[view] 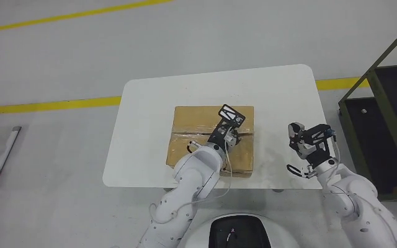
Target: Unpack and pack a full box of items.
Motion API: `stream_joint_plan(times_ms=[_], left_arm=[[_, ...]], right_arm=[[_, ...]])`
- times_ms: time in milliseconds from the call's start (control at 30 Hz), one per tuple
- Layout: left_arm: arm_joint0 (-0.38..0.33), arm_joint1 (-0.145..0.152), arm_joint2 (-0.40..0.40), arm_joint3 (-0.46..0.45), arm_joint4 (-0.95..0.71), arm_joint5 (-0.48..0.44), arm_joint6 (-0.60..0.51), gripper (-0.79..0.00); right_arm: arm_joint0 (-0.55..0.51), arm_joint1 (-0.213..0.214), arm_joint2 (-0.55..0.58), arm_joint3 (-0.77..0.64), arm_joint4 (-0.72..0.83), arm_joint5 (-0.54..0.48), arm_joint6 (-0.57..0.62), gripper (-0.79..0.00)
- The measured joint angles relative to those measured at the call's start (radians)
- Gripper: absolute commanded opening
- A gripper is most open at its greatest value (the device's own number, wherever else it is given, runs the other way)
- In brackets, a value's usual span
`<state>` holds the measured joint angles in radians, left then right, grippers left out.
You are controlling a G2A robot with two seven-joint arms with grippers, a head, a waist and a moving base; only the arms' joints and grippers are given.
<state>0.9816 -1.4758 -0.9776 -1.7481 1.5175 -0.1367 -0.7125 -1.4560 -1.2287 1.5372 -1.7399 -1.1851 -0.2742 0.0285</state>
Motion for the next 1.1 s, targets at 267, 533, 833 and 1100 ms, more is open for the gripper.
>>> stream_joint_plan(times_ms=[267, 533, 833, 1100], left_arm=[[0.028, 0.005, -0.043, -0.061, -0.025, -0.011, 0.003, -0.785], [0.070, 0.012, -0.095, -0.132, -0.040, 0.000, 0.017, -0.785], [0.113, 0.031, -0.195, -0.223, 0.016, -0.023, 0.015, -0.785], [0.158, 0.058, -0.366, -0.312, 0.121, -0.081, -0.035, -0.785]], right_arm=[[0.081, -0.002, -0.053, -0.010, 0.032, -0.095, -0.030, -0.785], [0.153, -0.013, -0.181, 0.041, -0.030, -0.118, -0.045, -0.785], [0.217, -0.022, -0.264, 0.133, -0.101, -0.081, 0.001, -0.785], [0.237, -0.023, -0.274, 0.156, -0.102, -0.084, 0.017, -0.785]])
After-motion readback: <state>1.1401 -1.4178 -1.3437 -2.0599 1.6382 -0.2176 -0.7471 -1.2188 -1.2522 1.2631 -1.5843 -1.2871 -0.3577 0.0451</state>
